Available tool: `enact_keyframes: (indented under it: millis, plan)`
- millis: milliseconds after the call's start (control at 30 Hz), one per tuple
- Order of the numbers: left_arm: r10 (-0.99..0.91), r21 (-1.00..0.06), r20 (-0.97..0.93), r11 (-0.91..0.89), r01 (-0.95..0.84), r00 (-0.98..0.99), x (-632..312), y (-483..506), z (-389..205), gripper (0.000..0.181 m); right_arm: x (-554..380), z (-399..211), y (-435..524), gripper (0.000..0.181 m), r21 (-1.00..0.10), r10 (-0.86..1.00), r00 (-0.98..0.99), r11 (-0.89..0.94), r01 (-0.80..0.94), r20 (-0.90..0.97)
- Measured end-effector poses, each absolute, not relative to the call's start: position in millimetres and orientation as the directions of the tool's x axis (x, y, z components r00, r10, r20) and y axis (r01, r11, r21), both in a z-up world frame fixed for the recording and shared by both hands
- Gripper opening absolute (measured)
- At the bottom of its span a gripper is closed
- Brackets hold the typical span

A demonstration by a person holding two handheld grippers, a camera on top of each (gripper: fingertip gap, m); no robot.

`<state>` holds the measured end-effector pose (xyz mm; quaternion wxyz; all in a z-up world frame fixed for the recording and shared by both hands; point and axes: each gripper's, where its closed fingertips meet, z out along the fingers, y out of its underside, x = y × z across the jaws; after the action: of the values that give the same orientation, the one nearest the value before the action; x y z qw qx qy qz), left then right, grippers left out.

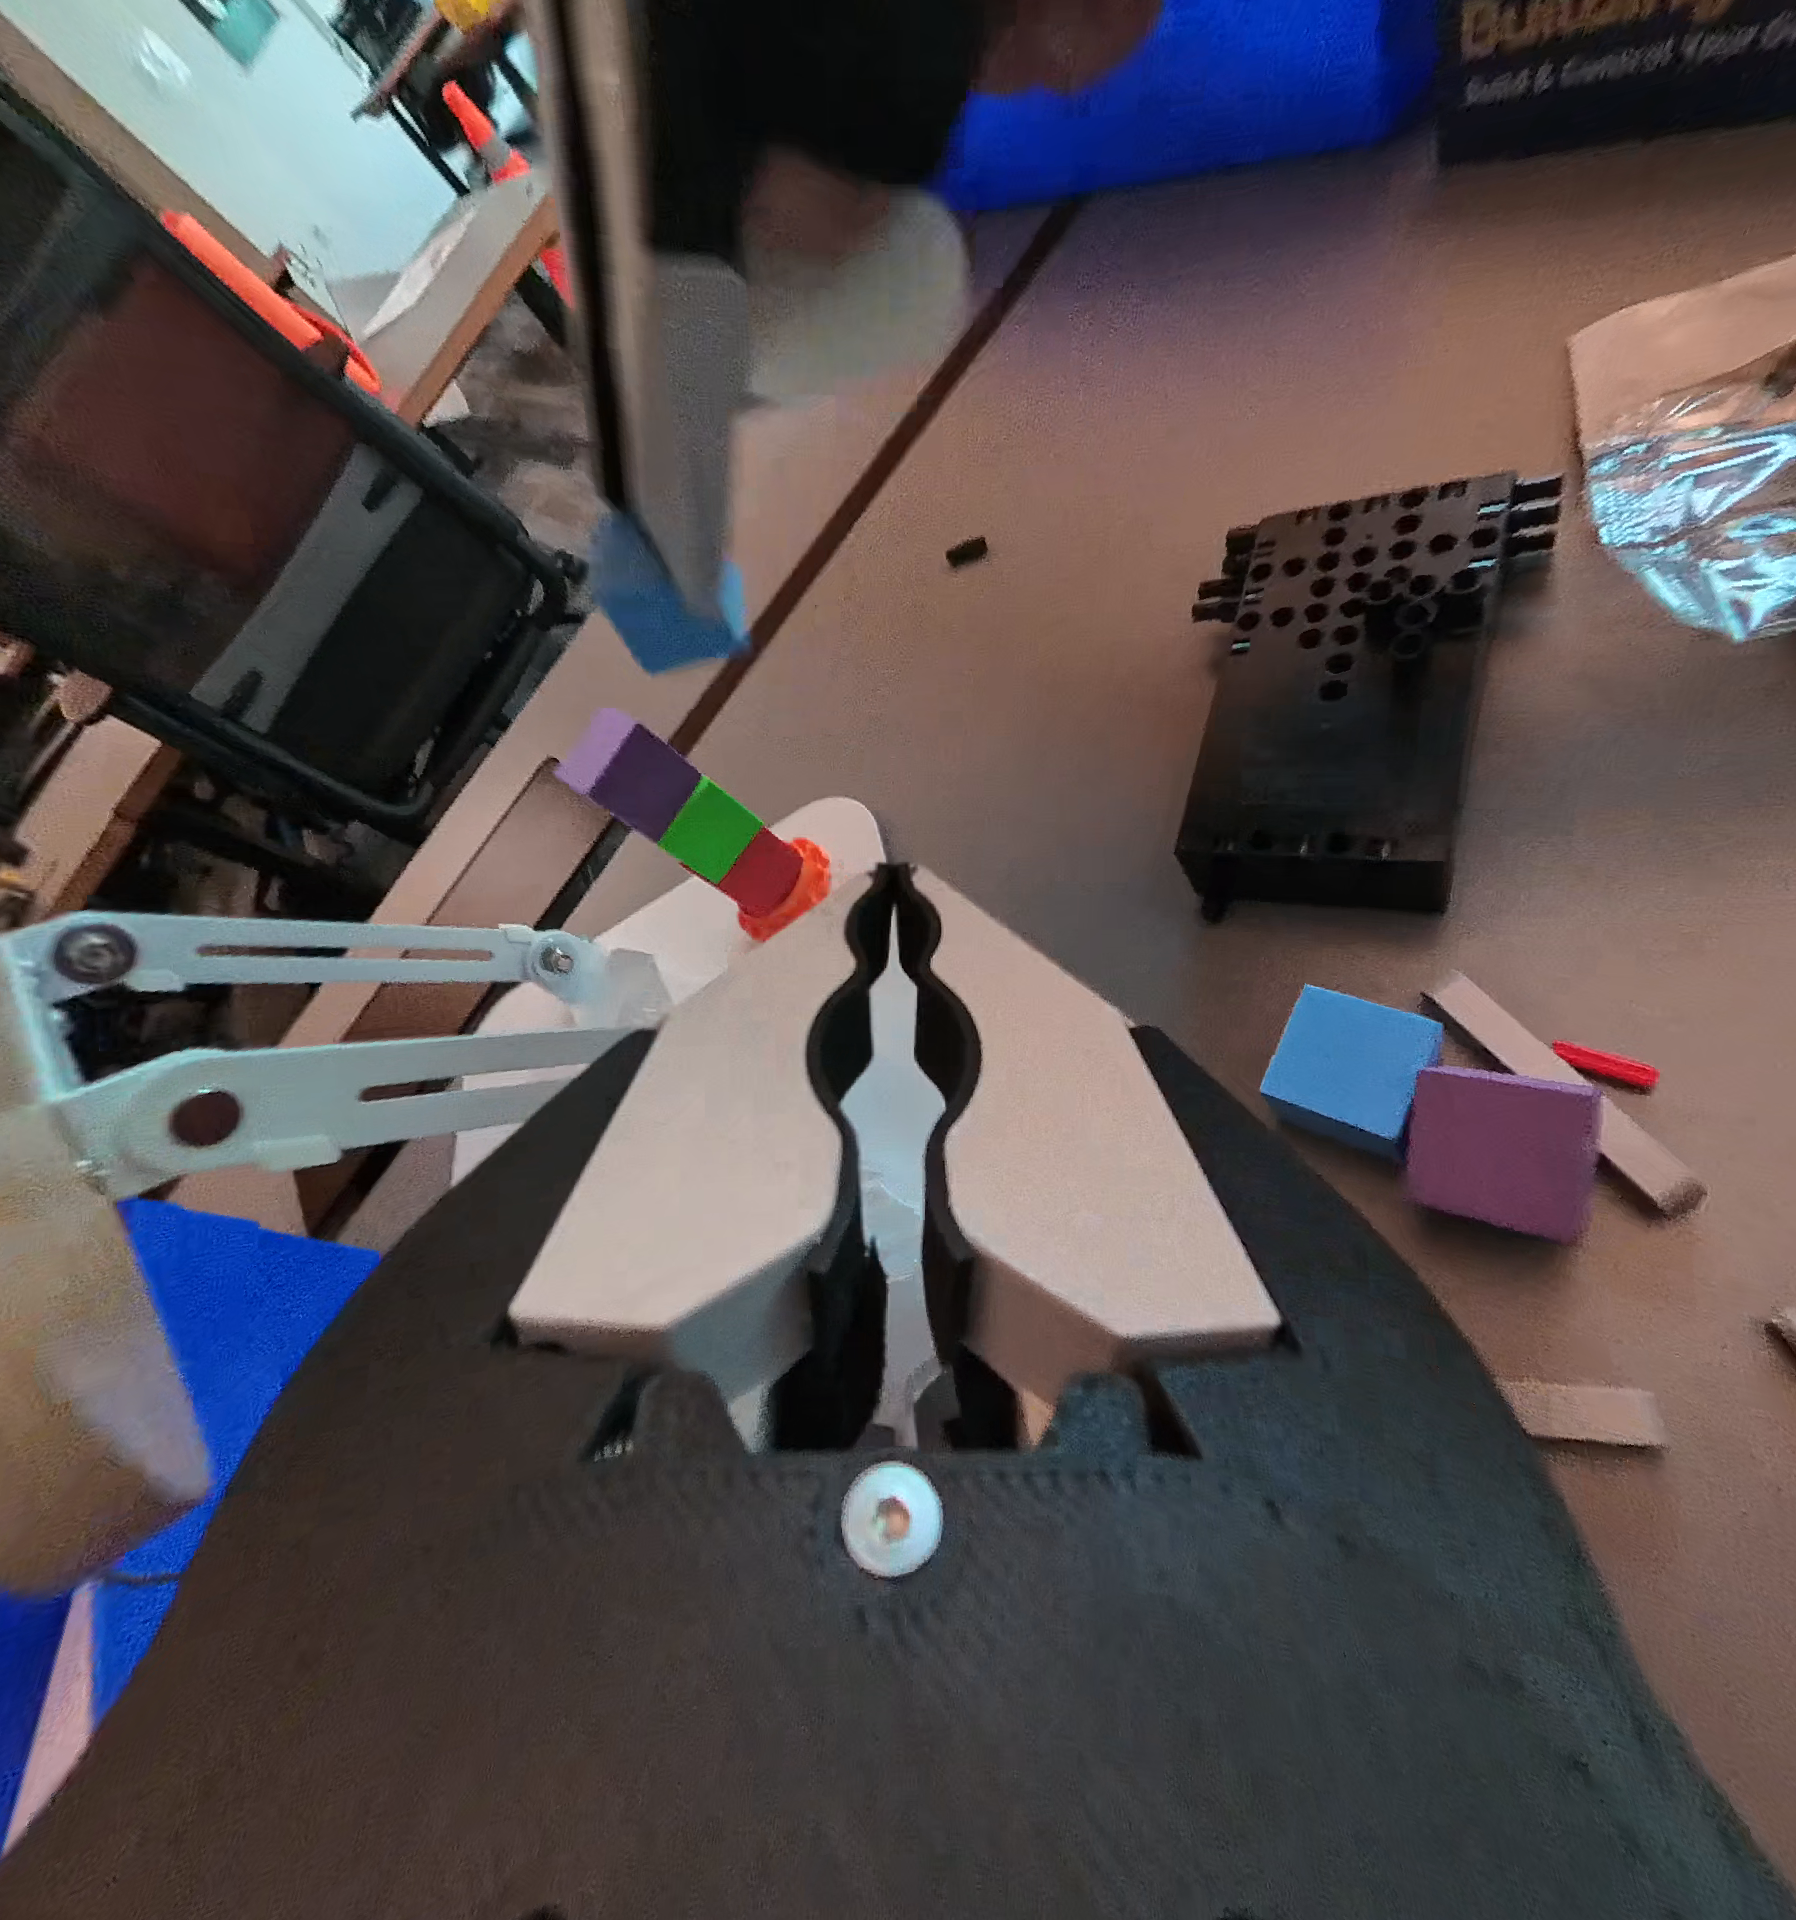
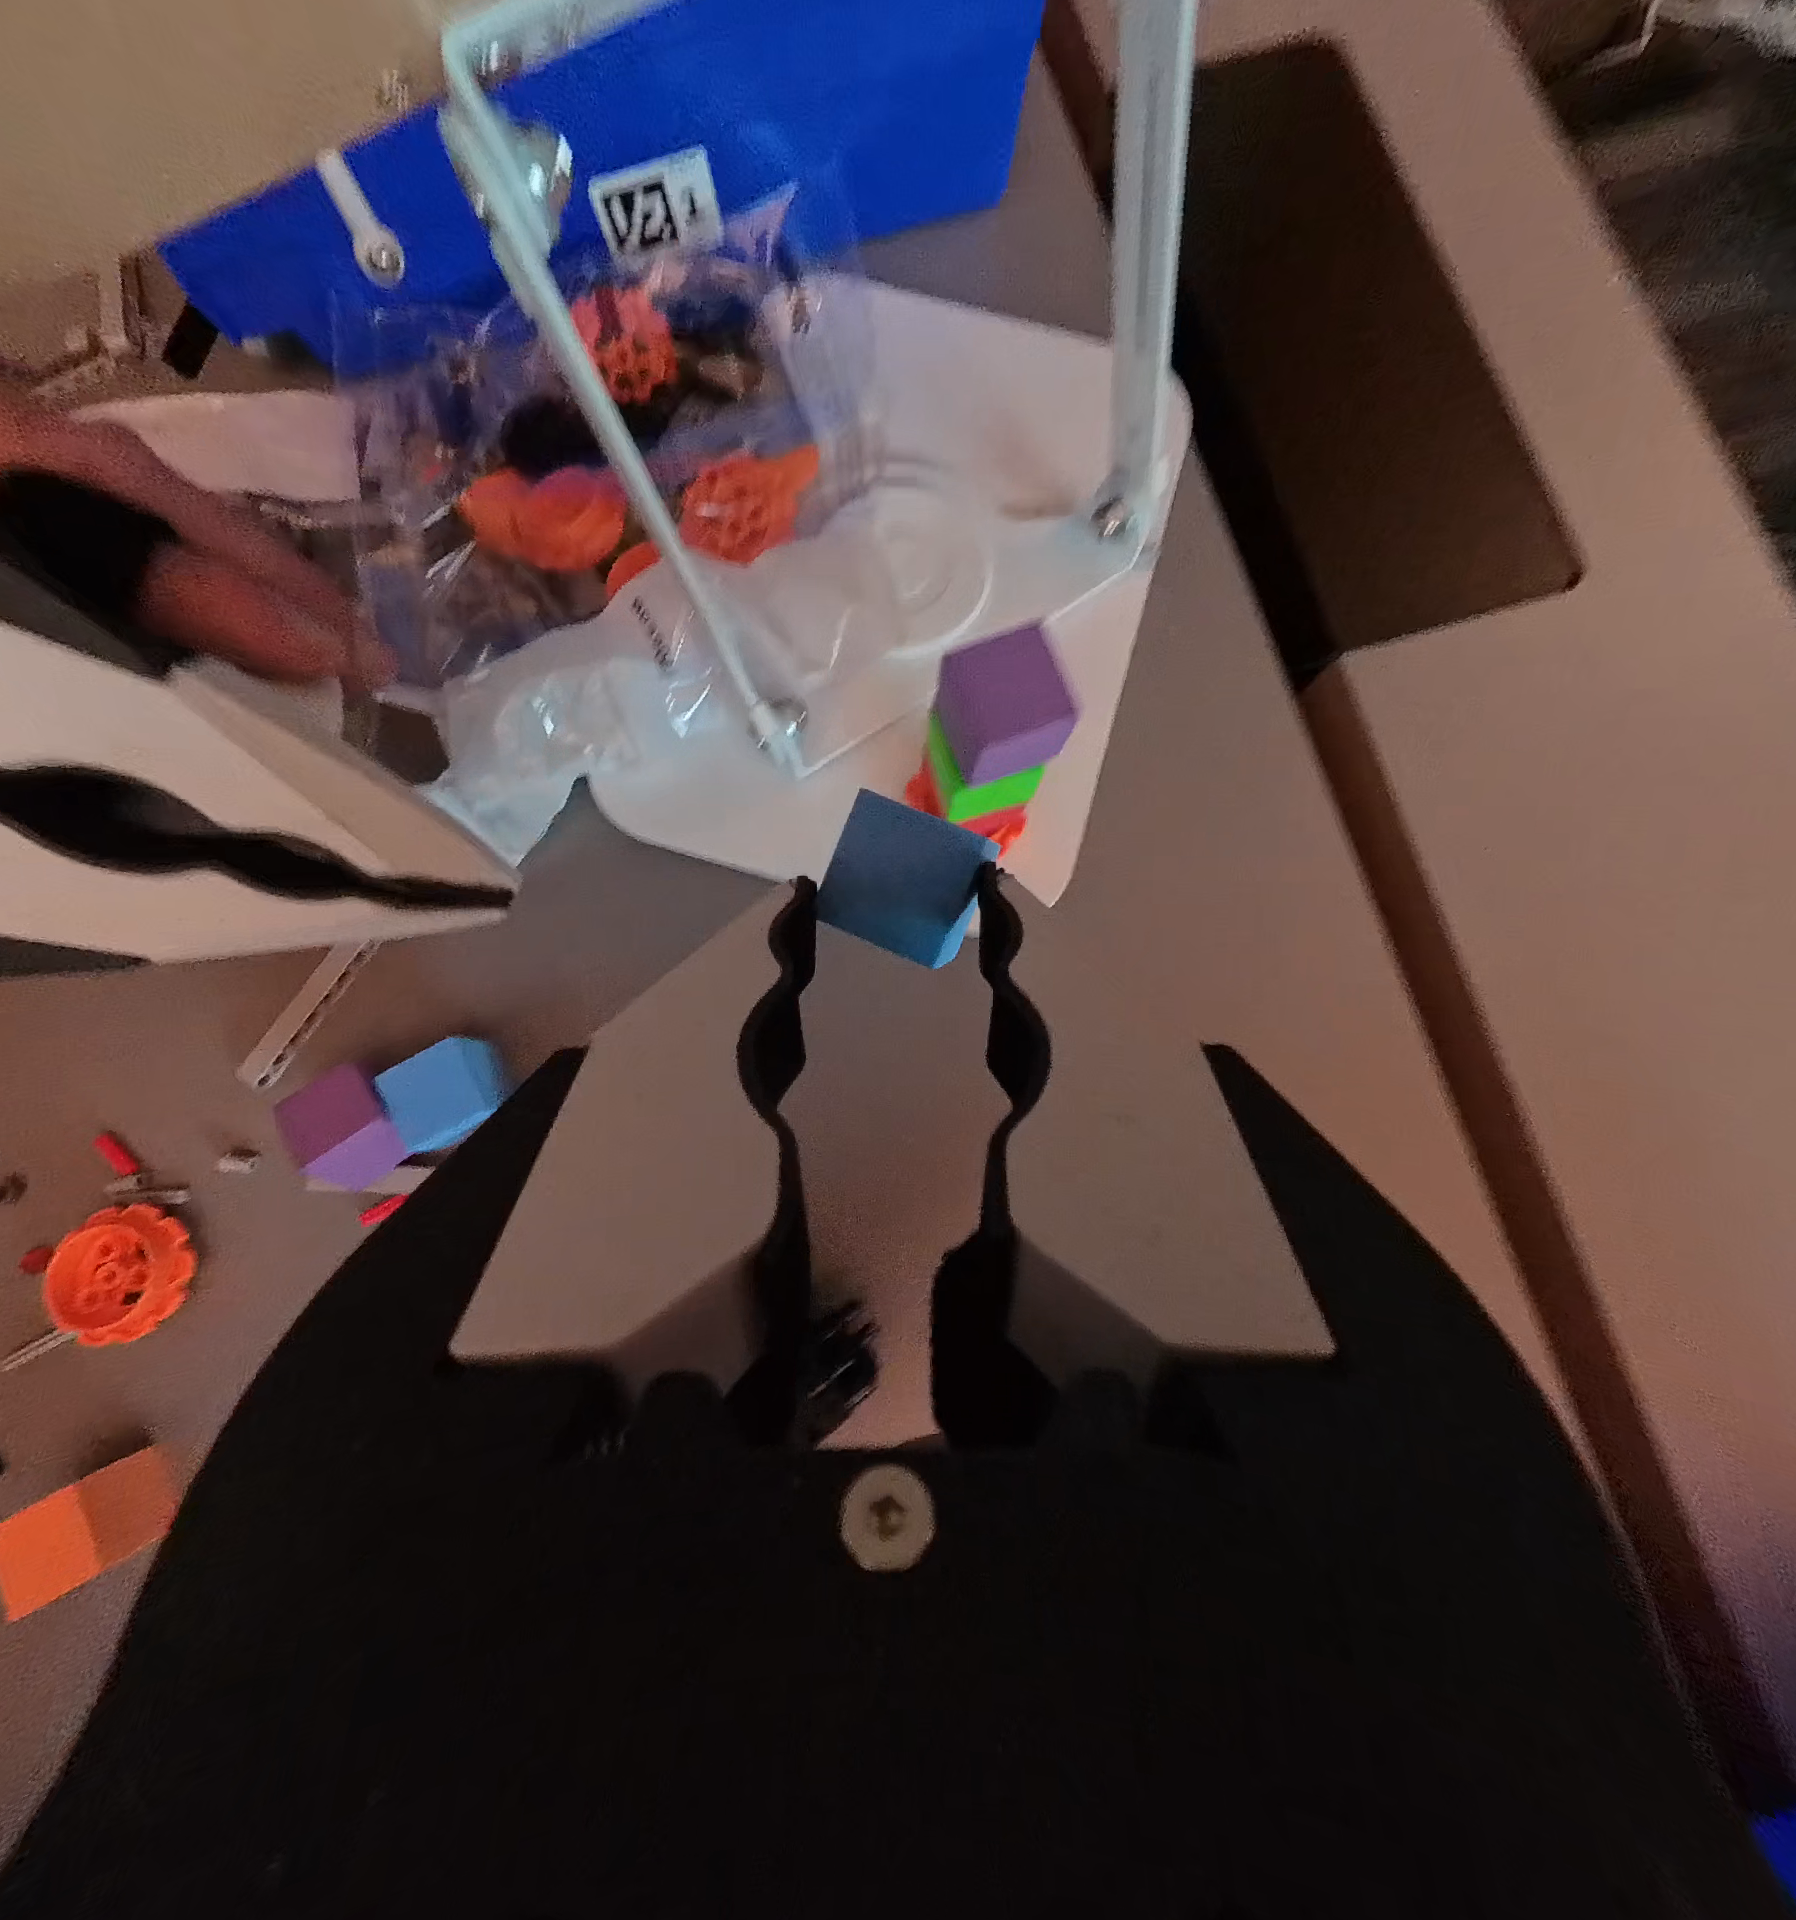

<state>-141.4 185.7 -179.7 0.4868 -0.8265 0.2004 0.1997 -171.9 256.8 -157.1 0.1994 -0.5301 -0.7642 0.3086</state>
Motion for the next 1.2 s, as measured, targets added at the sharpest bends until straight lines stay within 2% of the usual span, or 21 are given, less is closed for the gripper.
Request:
enact_keyframes:
  millis: [200, 833, 1100, 1200]
  plan:
    - [-0.16, -0.711, -0.453, -0.529, -0.463, 0.877, -145, 187, -204, 0.0, -206, -140, 267, 0.03, -0.722, 0.916, -0.4, 0.275, 0.634, -0.002]
    - [-0.198, -0.676, -0.413, -0.587, -0.445, 0.889, -151, 182, -222, 0.004, -227, -161, 263, 0.031, -0.635, 0.903, -0.418, 0.267, 0.725, -0.098]
    - [-0.202, -0.672, -0.412, -0.591, -0.446, 0.888, -152, 181, -223, 0.005, -226, -156, 268, 0.045, -0.662, 0.914, -0.387, 0.214, 0.718, -0.124]
    - [-0.202, -0.672, -0.412, -0.591, -0.446, 0.888, -153, 180, -222, 0.005, -209, -150, 267, 0.044, -0.679, 0.914, -0.385, 0.201, 0.706, -0.129]
